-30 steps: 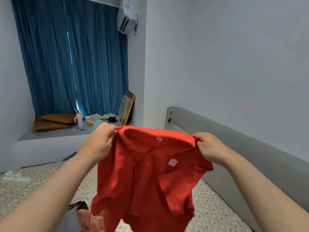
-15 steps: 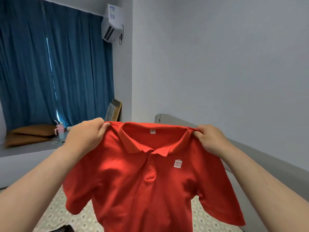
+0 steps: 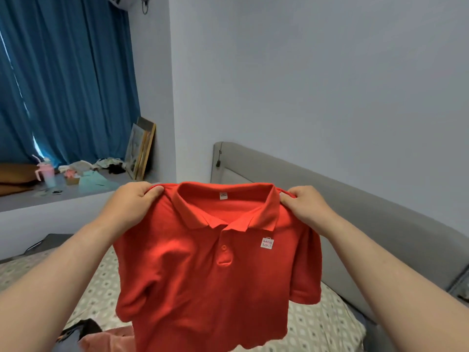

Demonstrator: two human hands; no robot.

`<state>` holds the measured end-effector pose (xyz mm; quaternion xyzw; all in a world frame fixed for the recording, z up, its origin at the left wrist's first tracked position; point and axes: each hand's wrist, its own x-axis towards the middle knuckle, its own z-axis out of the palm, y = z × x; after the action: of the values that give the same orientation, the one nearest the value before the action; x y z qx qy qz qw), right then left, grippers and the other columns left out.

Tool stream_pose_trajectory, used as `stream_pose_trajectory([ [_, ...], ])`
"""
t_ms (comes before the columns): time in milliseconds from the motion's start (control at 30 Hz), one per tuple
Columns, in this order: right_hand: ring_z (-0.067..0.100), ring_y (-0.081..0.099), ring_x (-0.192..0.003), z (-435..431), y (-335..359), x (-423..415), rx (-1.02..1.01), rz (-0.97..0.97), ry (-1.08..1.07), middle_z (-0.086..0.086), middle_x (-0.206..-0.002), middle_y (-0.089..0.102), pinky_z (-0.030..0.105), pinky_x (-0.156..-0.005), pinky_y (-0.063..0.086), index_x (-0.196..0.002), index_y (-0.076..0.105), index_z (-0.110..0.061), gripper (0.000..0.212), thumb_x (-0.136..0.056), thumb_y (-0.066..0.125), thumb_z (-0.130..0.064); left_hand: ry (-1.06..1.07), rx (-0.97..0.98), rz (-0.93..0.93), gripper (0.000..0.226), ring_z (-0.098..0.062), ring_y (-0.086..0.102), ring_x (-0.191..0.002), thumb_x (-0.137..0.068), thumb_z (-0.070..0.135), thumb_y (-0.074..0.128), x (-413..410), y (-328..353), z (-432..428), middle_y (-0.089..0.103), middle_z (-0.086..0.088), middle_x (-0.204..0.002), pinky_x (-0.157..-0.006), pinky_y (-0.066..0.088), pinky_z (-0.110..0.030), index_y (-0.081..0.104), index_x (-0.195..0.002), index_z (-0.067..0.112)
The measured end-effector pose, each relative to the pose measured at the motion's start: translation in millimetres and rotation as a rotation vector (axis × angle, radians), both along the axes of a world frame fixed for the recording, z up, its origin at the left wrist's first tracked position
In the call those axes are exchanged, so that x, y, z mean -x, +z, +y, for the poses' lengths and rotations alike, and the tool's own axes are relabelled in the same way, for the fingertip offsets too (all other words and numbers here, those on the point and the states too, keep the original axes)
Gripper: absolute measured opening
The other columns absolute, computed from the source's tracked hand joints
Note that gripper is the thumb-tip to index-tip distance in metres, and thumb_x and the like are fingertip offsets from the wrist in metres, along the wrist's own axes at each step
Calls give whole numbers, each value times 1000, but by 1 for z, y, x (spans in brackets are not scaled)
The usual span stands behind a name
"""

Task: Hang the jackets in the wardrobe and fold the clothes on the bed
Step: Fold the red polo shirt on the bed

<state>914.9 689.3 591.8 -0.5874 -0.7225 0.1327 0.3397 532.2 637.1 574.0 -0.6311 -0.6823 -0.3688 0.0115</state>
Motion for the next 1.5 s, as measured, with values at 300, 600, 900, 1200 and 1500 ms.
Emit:
stream_pose_trajectory([
  [300, 20, 42, -49, -15, -35, -5, 112, -203, -152, 4, -47, 42, 34, -47, 26, -50, 36, -14, 63, -92, 58, -55, -81, 29, 37, 40, -34, 61, -80, -99, 40, 54, 7, -44, -4, 63, -6, -71, -73, 50, -46, 57, -67, 16],
  [600, 16, 39, -55, -22, -75, -41, 367, -243, -49, 4, -58, 45, 32, -52, 26, -59, 47, -15, 52, -92, 61, -54, -281, 247, -67, 44, -12, 42, -53, -96, 22, 63, -12, -94, 18, 50, -2, -54, -52, 31, -24, 52, -56, 6],
  [900, 13, 58, -66, 45, -141, -92, 738, -389, 16, -4, -70, 64, 26, -60, 43, -67, 63, -14, 59, -88, 55, -68, -362, 585, -128, 44, 1, 34, -43, -98, 22, 61, -60, -172, 87, 41, 10, -47, -48, 28, -23, 48, -56, 17],
  [1200, 24, 65, -80, 183, -345, -151, 857, -320, 8, 4, -75, 66, 29, -66, 43, -75, 68, -8, 44, -95, 58, -46, -251, 895, -202, 39, -12, 49, -63, -101, 26, 53, -147, -374, 199, 54, 1, -65, -64, 39, -31, 50, -64, 15],
  [1500, 17, 55, -79, 293, -617, -185, 713, -363, -38, -11, -71, 49, 31, -68, 33, -67, 44, -28, 40, -103, 38, -43, -144, 910, 52, 27, -23, 64, -82, -104, 39, 39, -184, -617, 312, 63, 4, -78, -66, 40, -33, 51, -85, 24],
])
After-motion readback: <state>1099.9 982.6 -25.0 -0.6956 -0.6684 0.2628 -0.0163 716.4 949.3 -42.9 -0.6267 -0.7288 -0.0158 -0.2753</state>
